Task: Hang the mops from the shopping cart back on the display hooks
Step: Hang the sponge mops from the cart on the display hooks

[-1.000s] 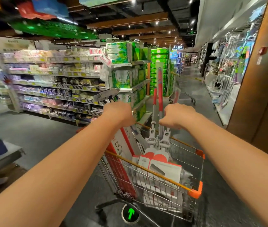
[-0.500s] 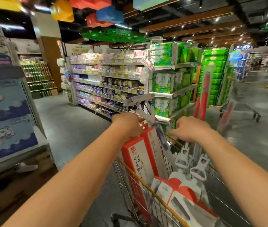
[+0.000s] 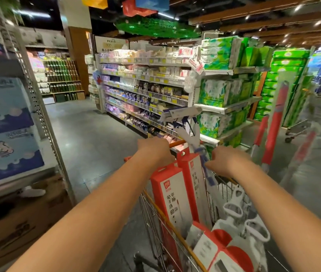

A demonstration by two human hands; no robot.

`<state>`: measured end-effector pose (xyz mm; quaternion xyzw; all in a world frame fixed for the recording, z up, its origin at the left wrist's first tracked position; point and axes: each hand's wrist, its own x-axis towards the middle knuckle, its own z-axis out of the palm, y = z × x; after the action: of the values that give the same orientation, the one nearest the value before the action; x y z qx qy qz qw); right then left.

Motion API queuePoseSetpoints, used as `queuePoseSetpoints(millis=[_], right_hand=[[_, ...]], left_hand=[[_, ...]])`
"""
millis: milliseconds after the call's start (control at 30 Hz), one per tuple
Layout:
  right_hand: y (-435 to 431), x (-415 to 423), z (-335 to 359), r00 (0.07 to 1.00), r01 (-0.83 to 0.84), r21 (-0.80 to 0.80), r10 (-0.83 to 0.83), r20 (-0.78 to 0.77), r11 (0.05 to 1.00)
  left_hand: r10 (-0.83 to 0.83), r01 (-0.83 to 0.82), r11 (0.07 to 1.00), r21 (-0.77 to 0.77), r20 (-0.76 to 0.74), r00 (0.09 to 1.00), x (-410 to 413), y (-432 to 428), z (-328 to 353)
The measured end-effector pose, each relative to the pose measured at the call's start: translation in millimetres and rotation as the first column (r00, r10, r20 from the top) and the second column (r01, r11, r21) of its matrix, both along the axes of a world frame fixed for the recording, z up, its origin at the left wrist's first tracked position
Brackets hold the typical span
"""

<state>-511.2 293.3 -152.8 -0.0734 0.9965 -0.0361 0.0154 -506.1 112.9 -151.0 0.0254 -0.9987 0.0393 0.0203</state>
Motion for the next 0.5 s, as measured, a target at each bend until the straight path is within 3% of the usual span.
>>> queuePoseSetpoints(millis=[500], right_hand=[[-111.9,-131.8,-23.0,0.985,0.167,-0.022,-0.168,-0.045,0.986]], left_hand=[[-0.161,0.161,0.987,0.02,-0.02,0.987,-158.1,-97.5,-13.4]])
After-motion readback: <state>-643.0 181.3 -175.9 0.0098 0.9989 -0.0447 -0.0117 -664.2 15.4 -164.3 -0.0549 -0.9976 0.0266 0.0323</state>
